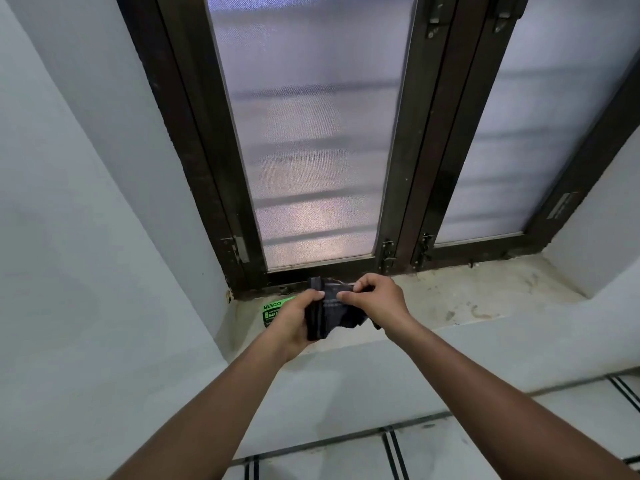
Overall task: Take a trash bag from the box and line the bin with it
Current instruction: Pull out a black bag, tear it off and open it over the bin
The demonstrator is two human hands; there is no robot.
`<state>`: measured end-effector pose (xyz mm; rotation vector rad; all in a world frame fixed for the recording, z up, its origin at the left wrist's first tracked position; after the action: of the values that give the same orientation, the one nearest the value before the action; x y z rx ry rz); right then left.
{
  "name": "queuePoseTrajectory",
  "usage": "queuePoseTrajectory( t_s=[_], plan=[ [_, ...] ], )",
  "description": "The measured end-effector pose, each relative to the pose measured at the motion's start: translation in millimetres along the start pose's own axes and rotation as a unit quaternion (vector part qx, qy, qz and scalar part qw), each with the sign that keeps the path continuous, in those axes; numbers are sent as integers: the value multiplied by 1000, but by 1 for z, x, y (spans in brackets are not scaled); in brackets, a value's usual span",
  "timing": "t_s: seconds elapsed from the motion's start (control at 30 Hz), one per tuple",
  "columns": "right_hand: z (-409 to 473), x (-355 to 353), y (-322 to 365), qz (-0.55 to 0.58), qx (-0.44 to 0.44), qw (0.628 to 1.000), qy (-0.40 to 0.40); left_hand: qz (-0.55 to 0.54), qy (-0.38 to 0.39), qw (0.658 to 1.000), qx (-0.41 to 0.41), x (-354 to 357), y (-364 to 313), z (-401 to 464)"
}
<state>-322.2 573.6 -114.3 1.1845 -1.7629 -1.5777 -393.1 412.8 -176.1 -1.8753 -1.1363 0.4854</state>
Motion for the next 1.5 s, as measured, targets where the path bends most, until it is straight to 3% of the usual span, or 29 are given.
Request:
queuePoseTrajectory(
  t_s=[0.3,0.53,0.73,0.97,1.23,1.5],
  plan=[
    [-2,19,2,-14,7,996,84,22,27,999,39,2,-3,-2],
    [-5,11,3,-20,15,998,61,-23,8,1000,-19,-1,0,-4],
    [-5,7,3,-33,-6,999,39,-5,8,1000,-3,2,-2,-6],
    [-9,15,9,-52,15,994,96,17,42,999,13,4,-4,-7],
    [-10,7,7,-32,0,999,43,29,3,1000,6,0,-2,-5],
    [-10,9,3,-45,4,999,29,8,25,999,20,6,-5,-9]
  ],
)
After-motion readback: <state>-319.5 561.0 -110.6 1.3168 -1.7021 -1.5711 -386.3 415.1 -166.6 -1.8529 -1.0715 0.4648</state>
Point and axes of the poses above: each hand's wrist, its own z-axis towards the middle knuckle, its own x-axis out of the palm, y = z × x, the point moved 6 cm from there along z, towards the middle knuckle, and after that the axes turned 14 degrees about z, right-handed, at the moved point
